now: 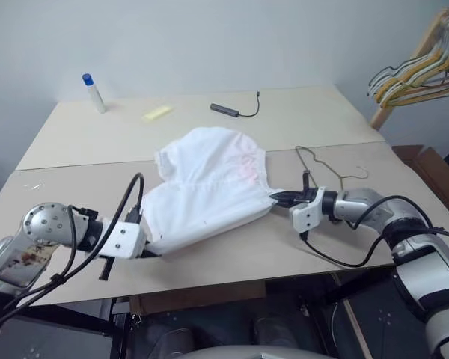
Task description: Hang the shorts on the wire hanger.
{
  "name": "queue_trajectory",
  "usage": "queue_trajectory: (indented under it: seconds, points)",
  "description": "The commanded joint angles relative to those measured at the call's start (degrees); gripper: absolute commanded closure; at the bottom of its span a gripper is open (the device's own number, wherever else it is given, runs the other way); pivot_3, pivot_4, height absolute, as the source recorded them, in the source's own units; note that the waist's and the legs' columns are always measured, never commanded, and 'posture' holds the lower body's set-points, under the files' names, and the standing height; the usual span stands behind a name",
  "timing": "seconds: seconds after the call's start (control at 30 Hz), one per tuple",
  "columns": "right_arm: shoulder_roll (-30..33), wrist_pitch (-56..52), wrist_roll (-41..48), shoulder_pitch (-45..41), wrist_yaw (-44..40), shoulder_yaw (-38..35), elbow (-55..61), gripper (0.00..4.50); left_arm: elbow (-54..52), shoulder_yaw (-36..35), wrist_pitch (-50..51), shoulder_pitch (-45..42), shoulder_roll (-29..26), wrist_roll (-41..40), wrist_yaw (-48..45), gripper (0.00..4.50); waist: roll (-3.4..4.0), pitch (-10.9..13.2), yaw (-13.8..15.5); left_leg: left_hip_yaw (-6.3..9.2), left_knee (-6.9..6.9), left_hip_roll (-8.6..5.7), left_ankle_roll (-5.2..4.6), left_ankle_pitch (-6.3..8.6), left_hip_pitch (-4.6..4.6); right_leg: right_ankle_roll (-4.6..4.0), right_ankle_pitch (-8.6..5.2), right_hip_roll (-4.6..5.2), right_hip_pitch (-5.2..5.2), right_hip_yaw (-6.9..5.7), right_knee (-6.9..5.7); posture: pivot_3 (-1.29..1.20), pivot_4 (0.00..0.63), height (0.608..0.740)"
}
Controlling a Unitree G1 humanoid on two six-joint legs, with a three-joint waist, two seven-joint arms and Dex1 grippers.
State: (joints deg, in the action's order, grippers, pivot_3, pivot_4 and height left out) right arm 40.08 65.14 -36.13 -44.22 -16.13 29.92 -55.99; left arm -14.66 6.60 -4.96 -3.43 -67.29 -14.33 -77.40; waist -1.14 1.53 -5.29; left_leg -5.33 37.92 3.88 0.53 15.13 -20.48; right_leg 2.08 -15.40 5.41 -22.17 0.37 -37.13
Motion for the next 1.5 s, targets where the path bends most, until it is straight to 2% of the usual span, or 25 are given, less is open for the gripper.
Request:
queue_trajectory:
  seconds: [0.03,0.2,0.27,0.53,0.63,0.73,0.8,0.83,0.9,0.97,1.03,1.1,1.2,1.27,1.37,1.43,1.5]
  points:
    - [6.4,-1.9,0.4,2.8,-0.3,-2.7,1.6,4.5,1.8,-1.5,-3.2,4.0,-2.8,0.1,-4.7,4.48,0.0,0.0,0.4,-0.07,0.0,0.0,-0.01,0.0,0.02,0.0,0.0,0.0,0.0,0.05,0.0,0.02,0.0,0.74]
    - [12.3,-2.9,11.0,14.0,-7.4,-5.1,15.7,4.5,0.6,-2.6,-3.2,6.6,-2.5,-0.1,-3.7,4.48,-0.05,0.0,1.9,-0.24,0.01,-0.02,-0.12,0.07,0.02,0.0,0.0,0.04,0.01,0.14,0.1,0.01,0.006,0.74]
    - [14.0,-6.0,14.5,18.8,-8.8,-6.8,21.9,4.5,1.3,-2.0,-3.5,5.5,-0.2,1.9,-0.4,4.48,-0.06,0.0,2.0,-0.36,0.02,-0.02,-0.15,0.09,0.04,-0.01,0.0,0.04,0.0,0.23,0.11,0.0,0.008,0.74]
    - [16.8,-14.1,20.3,28.5,-13.2,-11.5,35.4,4.5,-0.2,-0.9,-2.4,6.1,-0.5,1.2,-3.0,4.48,-0.15,-0.1,1.5,-0.54,0.01,0.12,-0.18,0.13,0.22,-0.03,0.0,-0.1,0.02,0.39,0.08,-0.01,0.008,0.74]
    - [15.4,-18.9,25.7,28.2,-17.2,-12.2,38.0,4.5,1.9,1.0,-0.7,1.0,2.7,2.3,-1.7,4.48,-0.17,-0.1,1.5,-0.57,0.01,0.1,-0.18,0.13,0.23,-0.04,0.01,-0.08,0.04,0.39,0.07,-0.01,0.002,0.74]
    - [8.9,-29.4,31.2,18.1,-18.8,-14.5,36.7,4.5,13.9,2.2,0.2,-14.3,8.7,6.3,2.6,4.48,-0.24,-0.2,1.8,-0.57,0.1,0.08,-0.18,0.12,0.25,-0.1,0.1,-0.12,0.09,0.38,0.06,-0.01,0.0,0.74]
    - [3.4,-35.2,28.7,6.0,-15.7,-15.6,29.5,4.5,29.8,3.2,0.2,-31.3,14.4,13.5,11.3,4.48,-0.33,0.0,1.5,-0.52,0.22,0.1,-0.15,0.09,0.24,-0.15,0.21,-0.21,0.09,0.36,0.03,-0.02,0.0,0.74]
    - [0.6,-37.6,25.7,-1.5,-12.3,-15.5,23.7,4.5,40.9,4.7,0.9,-42.3,17.9,18.5,18.7,4.48,-0.37,0.0,1.3,-0.42,0.4,0.11,-0.24,-0.03,0.16,-0.18,0.37,-0.29,0.07,0.34,0.0,-0.02,0.0,0.74]
    - [-3.6,-39.9,20.7,-13.0,-5.4,-14.5,12.8,4.5,59.6,7.1,-1.0,-59.2,22.8,25.9,32.0,4.48,-0.46,0.1,1.0,-0.2,0.49,0.07,-0.23,-0.33,-0.08,-0.16,0.67,-0.31,0.0,0.18,0.05,-0.02,0.0,0.74]
    - [-7.8,-43.3,14.9,-24.9,9.8,-13.1,0.9,4.5,75.1,7.0,-0.6,-74.0,27.6,29.9,51.1,4.48,-0.5,0.0,0.9,-0.09,0.49,0.05,-0.23,-0.37,-0.29,-0.1,0.75,-0.25,-0.07,0.08,0.19,-0.01,0.0,0.74]
    - [-11.2,-44.2,12.8,-33.9,24.6,-14.3,-7.7,4.5,83.9,5.9,-2.0,-83.8,30.5,32.0,68.1,4.48,-0.51,0.0,1.0,-0.11,0.47,-0.02,-0.24,-0.35,-0.63,-0.06,0.73,-0.14,-0.45,0.09,0.19,-0.01,0.0,0.74]
    - [-12.8,-41.8,13.2,-39.1,34.9,-16.6,-12.3,4.5,87.7,4.5,-4.7,-89.9,31.4,32.8,79.4,4.48,-0.5,0.0,1.2,-0.17,0.32,-0.05,0.0,-0.49,-1.29,0.01,0.69,-0.07,-1.2,0.19,-0.01,0.0,0.0,0.74]
    - [-13.0,-35.5,13.7,-42.3,45.2,-18.8,-15.0,4.5,89.2,5.6,-12.2,-95.2,31.1,36.3,91.0,4.48,-0.5,0.0,1.5,-0.22,-0.08,-0.16,0.58,-0.8,-2.21,0.07,0.65,-0.02,-2.31,0.29,0.04,0.0,0.0,0.74]
    - [-12.6,-33.0,13.3,-41.4,46.4,-18.6,-15.9,4.5,89.1,6.4,-18.1,-95.1,30.9,37.9,92.8,4.48,-0.5,0.0,1.5,-0.24,-0.1,-0.2,0.66,-0.81,-2.55,0.12,0.62,0.01,-2.61,0.26,0.06,0.0,0.0,0.74]
    - [-11.9,-29.4,12.1,-36.9,44.0,-16.9,-16.5,4.5,88.6,6.1,-26.2,-90.6,31.1,37.3,85.9,4.48,-0.5,0.0,1.6,-0.28,-0.12,-0.26,0.66,-0.81,-2.7,0.15,0.61,0.05,-2.61,0.18,0.34,0.0,0.0,0.74]
    - [-11.0,-26.4,9.9,-33.2,42.9,-14.9,-16.2,4.5,87.6,5.4,-31.1,-86.0,31.0,36.1,80.4,4.48,-0.49,0.0,1.6,-0.27,-0.1,-0.28,0.65,-0.81,-2.4,0.17,0.61,0.07,-2.18,0.09,0.42,0.0,0.0,0.74]
    - [-10.0,-22.6,8.7,-28.4,39.3,-13.2,-15.7,4.5,85.0,4.2,-37.4,-78.8,30.5,32.5,70.9,4.48,-0.47,0.0,1.4,-0.28,-0.09,-0.29,0.63,-0.79,-2.07,0.19,0.6,0.08,-1.86,0.13,0.41,0.0,0.0,0.74]
